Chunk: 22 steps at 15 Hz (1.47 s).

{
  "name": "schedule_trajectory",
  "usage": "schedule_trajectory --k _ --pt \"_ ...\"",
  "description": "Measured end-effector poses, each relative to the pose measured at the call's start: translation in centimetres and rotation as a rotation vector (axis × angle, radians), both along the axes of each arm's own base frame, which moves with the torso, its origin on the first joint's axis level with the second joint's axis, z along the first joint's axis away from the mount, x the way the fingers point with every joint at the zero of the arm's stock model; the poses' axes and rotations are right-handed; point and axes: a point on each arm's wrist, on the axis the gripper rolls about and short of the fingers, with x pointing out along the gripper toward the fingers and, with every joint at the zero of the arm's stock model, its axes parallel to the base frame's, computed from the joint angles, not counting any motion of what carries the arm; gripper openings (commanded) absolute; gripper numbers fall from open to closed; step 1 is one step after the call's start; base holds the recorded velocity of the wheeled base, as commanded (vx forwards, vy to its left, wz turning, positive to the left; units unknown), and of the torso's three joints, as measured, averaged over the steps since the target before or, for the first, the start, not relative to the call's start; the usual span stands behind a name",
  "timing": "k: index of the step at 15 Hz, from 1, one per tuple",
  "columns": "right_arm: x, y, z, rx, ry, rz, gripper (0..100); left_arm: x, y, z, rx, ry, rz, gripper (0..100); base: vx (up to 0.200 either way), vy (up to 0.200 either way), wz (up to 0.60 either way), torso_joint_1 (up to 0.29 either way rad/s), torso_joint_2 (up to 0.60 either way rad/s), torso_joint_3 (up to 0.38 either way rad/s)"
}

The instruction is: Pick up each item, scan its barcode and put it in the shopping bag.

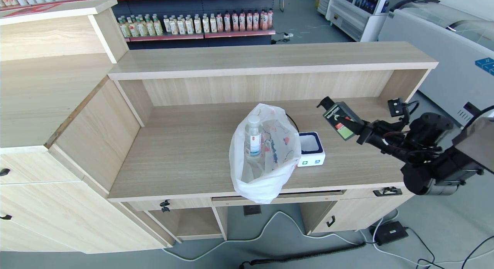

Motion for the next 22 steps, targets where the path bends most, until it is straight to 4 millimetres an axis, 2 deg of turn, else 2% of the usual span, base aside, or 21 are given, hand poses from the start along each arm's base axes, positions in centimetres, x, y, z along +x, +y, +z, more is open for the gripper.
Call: schedule_trajectory --k 3,5,6,10,16,22 --pt "-7.1 -3.7 4.0 -0.233 -0.172 -0.231 0 0.0 0.0 0.0 0.0 0.0 0.0 100 0.0 0.0 0.0 0.0 0.0 0.0" --pt "-10.0 -5.5 5.9 -0.343 -0.27 -0.458 0 0.0 0.0 0.0 0.0 0.0 0.0 100 0.0 0.0 0.0 0.0 0.0 0.0" --pt "-10.8 -5.8 6.5 -0.396 -0.304 -0.554 0 0.0 0.0 0.0 0.0 0.0 0.0 100 0.0 0.0 0.0 0.0 0.0 0.0" --pt "-11.5 -6.7 6.4 -0.506 -0.27 -0.83 0 0.0 0.0 0.0 0.0 0.0 0.0 100 0.0 0.0 0.0 0.0 0.0 0.0" --pt "-11.7 -7.1 6.2 -0.518 -0.261 -0.851 0 0.0 0.0 0.0 0.0 0.0 0.0 100 0.0 0.0 0.0 0.0 0.0 0.0" --pt "-12.4 -6.8 6.9 -0.52 -0.279 -0.851 0 0.0 0.0 0.0 0.0 0.0 0.0 100 0.0 0.0 0.0 0.0 0.0 0.0"
